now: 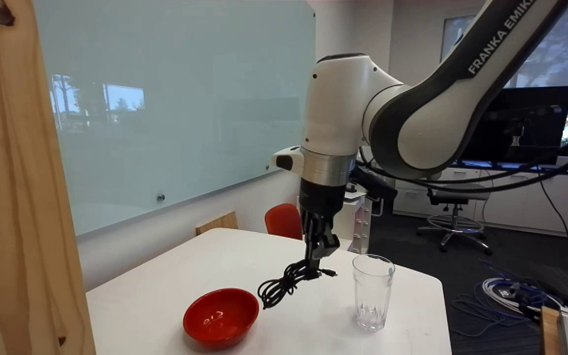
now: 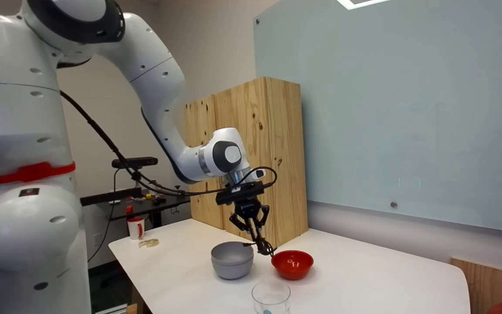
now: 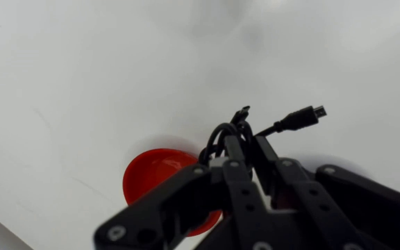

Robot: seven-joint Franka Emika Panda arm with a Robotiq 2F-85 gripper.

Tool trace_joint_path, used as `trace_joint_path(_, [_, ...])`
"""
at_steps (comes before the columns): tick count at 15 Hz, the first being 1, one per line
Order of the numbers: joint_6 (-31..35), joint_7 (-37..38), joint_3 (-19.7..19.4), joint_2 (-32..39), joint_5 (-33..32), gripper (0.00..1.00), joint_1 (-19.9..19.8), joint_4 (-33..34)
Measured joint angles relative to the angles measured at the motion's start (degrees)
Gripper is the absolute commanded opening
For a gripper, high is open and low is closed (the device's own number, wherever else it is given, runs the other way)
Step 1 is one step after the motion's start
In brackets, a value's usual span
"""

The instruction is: Remove the black cable from the grey bowl and put it on the table

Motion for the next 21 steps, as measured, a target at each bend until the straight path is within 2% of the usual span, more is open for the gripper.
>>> trace_joint_path(4, [0.0,-4.7,0.9,-0.2,9.0,0.04,0.1,-2.0])
trace_joint_path(7, [-1.0,-5.7,1.0,-0.3,11.7,0.04,0.0,-3.5])
trace_joint_path(12, [-1.3,-5.7,0.9,-0.4,10.9,0.04,-0.8,-5.1])
trace_joint_path(21, [7.3,-5.6,-0.3,2.5,5.1,0.04,-5.1,-8.5])
